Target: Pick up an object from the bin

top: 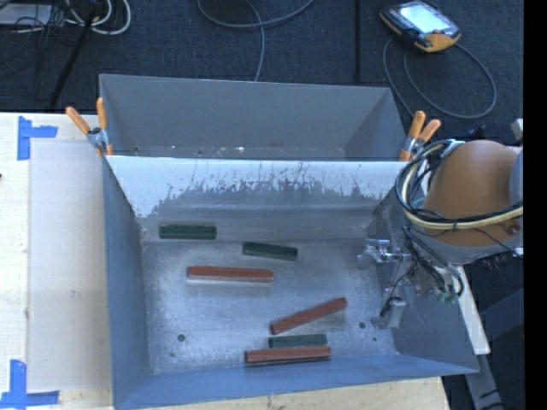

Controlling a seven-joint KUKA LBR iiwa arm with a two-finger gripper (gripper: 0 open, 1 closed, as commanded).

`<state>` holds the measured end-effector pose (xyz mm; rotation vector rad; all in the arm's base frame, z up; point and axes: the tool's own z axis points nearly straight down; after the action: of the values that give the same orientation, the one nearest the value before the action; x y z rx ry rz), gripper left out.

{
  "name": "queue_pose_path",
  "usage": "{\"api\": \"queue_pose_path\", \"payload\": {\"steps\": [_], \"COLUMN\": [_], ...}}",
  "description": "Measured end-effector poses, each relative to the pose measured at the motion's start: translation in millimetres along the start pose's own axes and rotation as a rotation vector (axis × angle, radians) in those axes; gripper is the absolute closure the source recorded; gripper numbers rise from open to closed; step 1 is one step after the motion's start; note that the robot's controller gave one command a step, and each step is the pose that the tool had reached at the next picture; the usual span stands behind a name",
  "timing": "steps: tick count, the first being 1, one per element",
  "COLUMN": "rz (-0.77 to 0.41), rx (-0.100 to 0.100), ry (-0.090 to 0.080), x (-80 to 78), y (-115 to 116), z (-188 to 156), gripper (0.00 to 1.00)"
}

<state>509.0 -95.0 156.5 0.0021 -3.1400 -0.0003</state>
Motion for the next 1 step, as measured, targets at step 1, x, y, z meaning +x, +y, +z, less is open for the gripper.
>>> {"api": "queue_pose_path", "payload": {"steps": [1], "rz": [-0.085], "rx": [0.000], "ry": [-0.002], "x": [-11.9], "y": [60.9], "z": [-1.8], "gripper": [0.00]}}
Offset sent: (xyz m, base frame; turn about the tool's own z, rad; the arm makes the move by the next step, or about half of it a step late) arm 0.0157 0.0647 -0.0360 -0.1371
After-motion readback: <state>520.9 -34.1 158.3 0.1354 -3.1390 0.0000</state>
